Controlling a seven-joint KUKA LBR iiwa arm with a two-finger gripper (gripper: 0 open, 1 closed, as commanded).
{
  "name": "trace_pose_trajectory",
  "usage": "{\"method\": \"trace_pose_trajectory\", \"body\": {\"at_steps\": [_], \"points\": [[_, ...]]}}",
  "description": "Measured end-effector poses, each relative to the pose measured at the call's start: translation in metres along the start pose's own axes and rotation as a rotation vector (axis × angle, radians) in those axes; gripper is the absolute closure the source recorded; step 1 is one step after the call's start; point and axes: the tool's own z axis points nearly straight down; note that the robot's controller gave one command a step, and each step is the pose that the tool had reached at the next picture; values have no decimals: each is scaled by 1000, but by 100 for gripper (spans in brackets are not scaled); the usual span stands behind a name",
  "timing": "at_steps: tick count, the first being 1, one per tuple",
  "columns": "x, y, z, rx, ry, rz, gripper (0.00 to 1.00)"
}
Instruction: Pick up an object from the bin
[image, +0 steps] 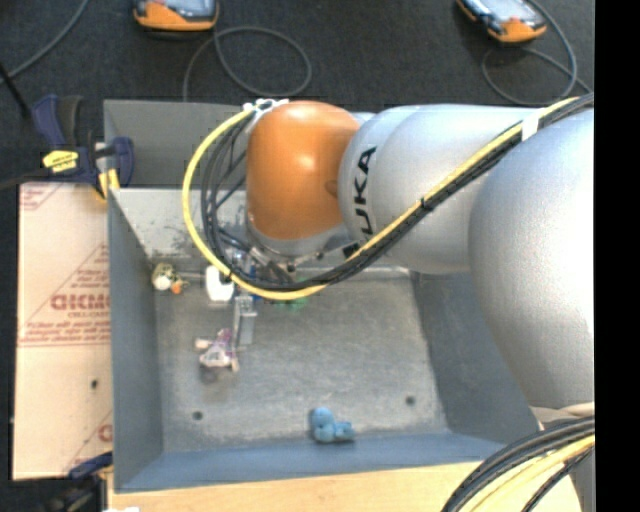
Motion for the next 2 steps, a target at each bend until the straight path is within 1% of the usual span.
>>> {"method": "trace_pose_trajectory", "body": {"at_steps": [1, 2], "points": [[-1, -1, -5, -1, -7, 4, 0], [-3, -3, 37, 0, -15, -230, 0]]}}
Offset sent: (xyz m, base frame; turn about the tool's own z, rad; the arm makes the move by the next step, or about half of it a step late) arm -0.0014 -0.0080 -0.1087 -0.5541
